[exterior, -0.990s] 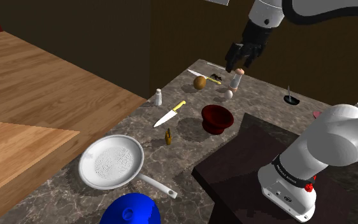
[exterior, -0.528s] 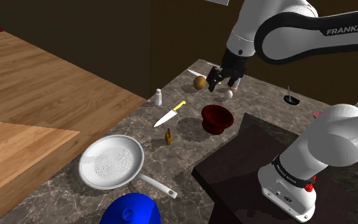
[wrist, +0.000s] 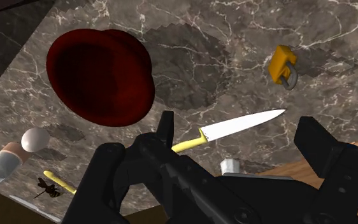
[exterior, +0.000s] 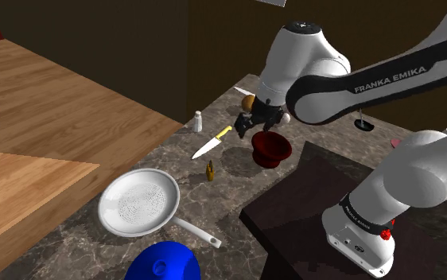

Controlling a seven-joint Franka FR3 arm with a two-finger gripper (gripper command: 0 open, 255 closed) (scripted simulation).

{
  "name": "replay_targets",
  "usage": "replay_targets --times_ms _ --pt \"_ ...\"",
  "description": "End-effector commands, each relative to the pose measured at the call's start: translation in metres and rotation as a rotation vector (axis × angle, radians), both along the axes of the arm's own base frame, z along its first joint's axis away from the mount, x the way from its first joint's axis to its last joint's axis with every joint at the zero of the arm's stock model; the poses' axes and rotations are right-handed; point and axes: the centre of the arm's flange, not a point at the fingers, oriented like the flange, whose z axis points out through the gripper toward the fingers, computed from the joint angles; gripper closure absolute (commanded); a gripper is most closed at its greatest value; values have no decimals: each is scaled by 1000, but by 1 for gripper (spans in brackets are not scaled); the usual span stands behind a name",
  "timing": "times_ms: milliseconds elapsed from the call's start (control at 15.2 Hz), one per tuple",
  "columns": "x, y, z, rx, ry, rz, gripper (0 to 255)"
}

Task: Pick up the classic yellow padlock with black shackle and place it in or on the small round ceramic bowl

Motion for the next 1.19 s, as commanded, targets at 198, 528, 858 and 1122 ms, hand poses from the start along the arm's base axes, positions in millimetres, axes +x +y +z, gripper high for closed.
replay_targets --times_ms 198,528,858,1122 --pt "13 33 -59 10 -15 -40 0" --pt "27 65 -115 15 -28 -78 0" --pt "43 97 -171 21 -42 -116 0" --pt "49 100 -193 21 -43 -121 0"
